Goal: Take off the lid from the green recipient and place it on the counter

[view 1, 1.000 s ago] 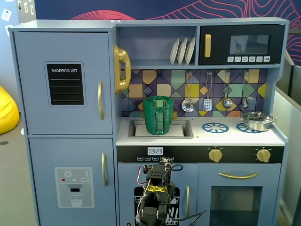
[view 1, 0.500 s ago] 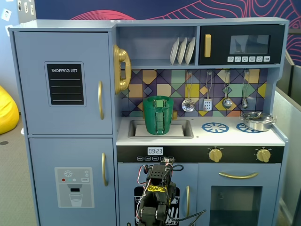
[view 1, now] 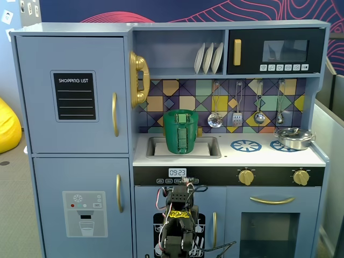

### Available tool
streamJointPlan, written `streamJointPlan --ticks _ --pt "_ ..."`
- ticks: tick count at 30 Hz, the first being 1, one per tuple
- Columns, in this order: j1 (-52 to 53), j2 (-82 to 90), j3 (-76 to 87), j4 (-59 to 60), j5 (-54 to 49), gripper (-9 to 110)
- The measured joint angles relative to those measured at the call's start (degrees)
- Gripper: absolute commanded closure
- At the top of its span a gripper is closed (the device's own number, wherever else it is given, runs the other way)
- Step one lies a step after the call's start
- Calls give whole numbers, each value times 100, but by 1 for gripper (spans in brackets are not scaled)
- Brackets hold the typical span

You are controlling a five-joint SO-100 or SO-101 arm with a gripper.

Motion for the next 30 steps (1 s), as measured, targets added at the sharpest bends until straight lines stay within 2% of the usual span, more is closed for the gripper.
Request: streamJointPlan --ticks 5,10,18,22,30 --pt "-510 -18 -1169 202 9 101" --pt "-527 -18 -2224 97 -26 101" --pt "-316 -176 -3366 -1556 -387 101" --pt "-308 -589 -3920 -2522 -483 96" --pt "-343 -1828 -5098 -3226 -527 79"
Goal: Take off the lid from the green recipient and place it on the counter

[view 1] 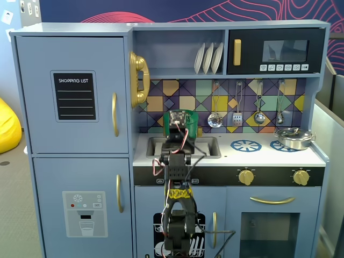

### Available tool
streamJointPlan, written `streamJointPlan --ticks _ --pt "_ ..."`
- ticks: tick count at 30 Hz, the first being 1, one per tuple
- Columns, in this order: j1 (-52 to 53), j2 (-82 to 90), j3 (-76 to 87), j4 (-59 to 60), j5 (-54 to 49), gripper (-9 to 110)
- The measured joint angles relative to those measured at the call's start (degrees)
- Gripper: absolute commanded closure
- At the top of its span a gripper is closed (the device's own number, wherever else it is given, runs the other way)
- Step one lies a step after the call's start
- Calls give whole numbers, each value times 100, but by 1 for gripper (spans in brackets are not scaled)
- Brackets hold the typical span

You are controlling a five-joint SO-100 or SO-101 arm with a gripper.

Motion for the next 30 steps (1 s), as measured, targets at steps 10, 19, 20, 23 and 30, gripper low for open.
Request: streamJointPlan --ticks 10,19,20,23,30 --pt "132 -1037 -615 -677 -44 57" --pt "360 -1907 -615 -1925 -193 58" --pt "360 -1986 -615 -2065 -211 58" --pt "360 -2206 -615 -2320 -229 59" --pt "360 -2654 -615 -2786 -299 59"
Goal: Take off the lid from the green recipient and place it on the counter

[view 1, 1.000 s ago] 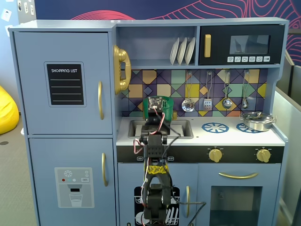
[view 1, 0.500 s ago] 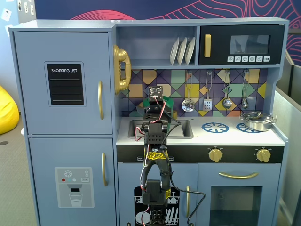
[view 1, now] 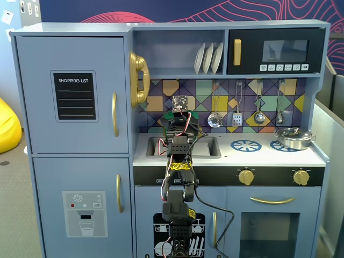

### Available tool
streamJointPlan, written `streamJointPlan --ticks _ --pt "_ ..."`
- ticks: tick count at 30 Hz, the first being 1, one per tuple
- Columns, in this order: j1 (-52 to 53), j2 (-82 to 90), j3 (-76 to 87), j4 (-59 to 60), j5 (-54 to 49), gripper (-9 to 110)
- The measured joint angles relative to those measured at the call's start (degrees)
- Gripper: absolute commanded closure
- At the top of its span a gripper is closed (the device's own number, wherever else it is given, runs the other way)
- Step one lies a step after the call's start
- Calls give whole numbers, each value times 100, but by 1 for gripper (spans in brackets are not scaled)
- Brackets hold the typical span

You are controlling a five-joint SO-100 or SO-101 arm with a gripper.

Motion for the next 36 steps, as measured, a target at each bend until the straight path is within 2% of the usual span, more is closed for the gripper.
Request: streamJointPlan --ticks 29,36 --pt "0 -1310 -281 -1028 -229 64" --pt "9 -1406 -316 -1107 -237 72"
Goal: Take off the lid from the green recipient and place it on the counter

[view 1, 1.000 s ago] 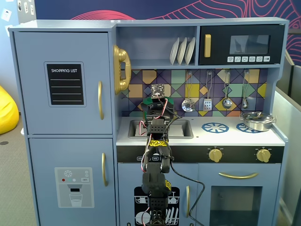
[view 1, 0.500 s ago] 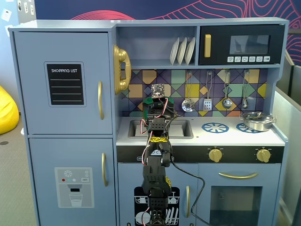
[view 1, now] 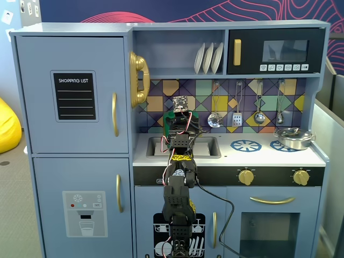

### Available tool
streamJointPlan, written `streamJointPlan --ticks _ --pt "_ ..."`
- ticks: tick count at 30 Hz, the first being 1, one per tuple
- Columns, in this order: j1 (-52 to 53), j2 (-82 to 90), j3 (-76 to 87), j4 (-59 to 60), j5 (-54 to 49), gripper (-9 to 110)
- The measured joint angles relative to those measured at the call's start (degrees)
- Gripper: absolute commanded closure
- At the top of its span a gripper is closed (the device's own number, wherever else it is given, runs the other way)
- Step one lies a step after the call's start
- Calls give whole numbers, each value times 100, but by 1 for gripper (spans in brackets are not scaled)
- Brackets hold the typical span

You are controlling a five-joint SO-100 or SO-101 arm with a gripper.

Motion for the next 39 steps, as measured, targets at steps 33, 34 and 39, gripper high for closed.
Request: streamJointPlan --ticks 33,34,39 --pt "-149 0 9 -1046 202 102" --pt "-114 0 9 -1046 202 102" --pt "246 0 -26 -1028 202 102"
